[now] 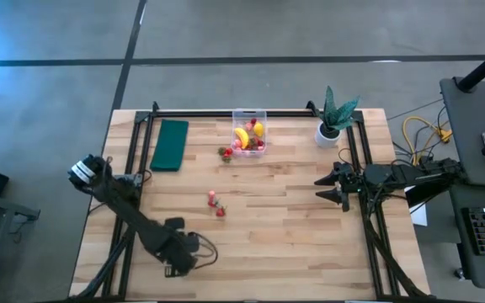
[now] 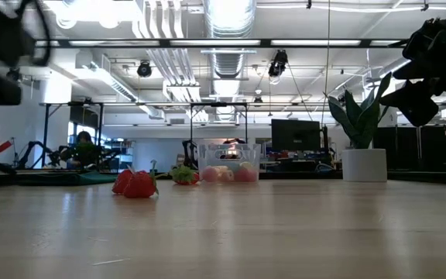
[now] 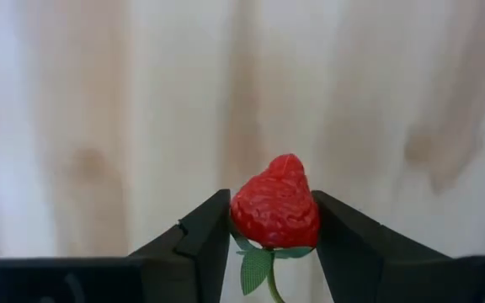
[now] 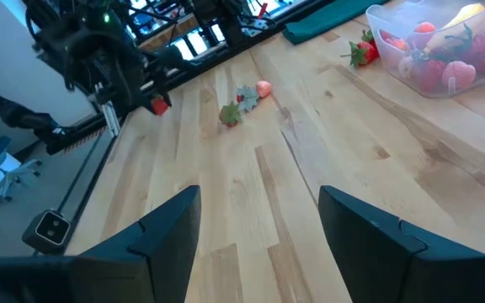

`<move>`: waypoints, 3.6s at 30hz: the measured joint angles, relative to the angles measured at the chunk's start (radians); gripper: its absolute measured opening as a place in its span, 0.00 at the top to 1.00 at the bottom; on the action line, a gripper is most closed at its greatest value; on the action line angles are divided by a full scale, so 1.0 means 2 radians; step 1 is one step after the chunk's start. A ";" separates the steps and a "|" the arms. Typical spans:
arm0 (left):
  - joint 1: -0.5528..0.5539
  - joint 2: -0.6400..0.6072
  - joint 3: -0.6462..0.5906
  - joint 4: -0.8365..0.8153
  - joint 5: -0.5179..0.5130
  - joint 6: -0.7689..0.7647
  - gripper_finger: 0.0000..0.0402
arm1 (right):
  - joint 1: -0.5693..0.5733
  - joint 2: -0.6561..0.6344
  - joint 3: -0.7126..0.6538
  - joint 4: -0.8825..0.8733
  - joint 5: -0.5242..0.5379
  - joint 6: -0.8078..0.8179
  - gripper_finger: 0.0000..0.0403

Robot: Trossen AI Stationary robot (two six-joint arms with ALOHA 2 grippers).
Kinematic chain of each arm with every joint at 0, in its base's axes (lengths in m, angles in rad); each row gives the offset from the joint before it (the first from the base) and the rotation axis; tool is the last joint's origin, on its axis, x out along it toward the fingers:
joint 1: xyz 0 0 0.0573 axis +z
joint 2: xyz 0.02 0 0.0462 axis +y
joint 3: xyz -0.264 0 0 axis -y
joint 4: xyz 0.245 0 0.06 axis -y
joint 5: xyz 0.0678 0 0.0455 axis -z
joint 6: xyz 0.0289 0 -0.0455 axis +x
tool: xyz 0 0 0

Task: Pick and placing Produce into tupperware
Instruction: Put the red strawberry into the transparent bin, then put the pink peach into the transparent bin

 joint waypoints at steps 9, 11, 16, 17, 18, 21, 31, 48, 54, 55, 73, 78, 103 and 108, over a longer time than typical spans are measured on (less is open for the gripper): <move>0.195 -0.064 0.033 0.005 -0.062 0.096 0.66 | 0.000 0.000 0.000 -0.001 0.000 0.000 0.42; 0.254 -0.067 0.056 0.012 -0.065 0.145 0.66 | 0.000 0.000 0.000 -0.001 0.000 0.000 0.42; 0.399 -0.052 0.128 0.032 -0.065 0.258 0.66 | 0.000 0.000 0.000 -0.001 0.000 0.000 0.42; 0.425 -0.045 0.142 0.039 -0.065 0.278 0.66 | 0.000 0.000 0.000 -0.001 0.000 0.000 0.42; 0.449 -0.038 0.154 0.048 -0.064 0.297 0.66 | 0.000 0.000 0.000 -0.001 0.000 0.000 0.42; 0.510 -0.009 0.190 0.071 -0.050 0.363 0.66 | 0.000 0.000 0.000 -0.001 0.000 0.000 0.42; 0.591 0.141 0.313 0.064 -0.027 0.483 0.65 | 0.000 0.000 0.000 -0.001 0.000 0.000 0.42; 0.586 0.156 0.350 -0.078 -0.018 0.557 0.39 | 0.000 0.000 0.000 -0.001 0.000 0.000 0.42; 0.518 0.086 0.267 -0.173 0.041 0.631 0.39 | 0.000 0.000 0.000 -0.001 0.000 0.000 0.42; 0.501 0.068 0.246 -0.170 0.041 0.637 0.39 | 0.000 0.000 0.000 -0.001 0.000 0.000 0.42; 0.347 -0.037 -0.003 0.022 -0.006 0.526 0.39 | 0.000 0.000 0.000 -0.001 0.000 0.000 0.42; 0.350 -0.026 -0.024 0.044 -0.020 0.587 0.39 | 0.000 0.000 0.000 -0.001 0.000 0.000 0.42; 0.352 0.035 -0.022 0.085 -0.020 0.627 0.59 | 0.000 0.003 0.000 -0.001 0.000 0.000 0.42; 0.352 0.035 -0.022 0.085 -0.020 0.625 0.69 | 0.000 0.003 0.000 -0.001 0.000 0.000 0.42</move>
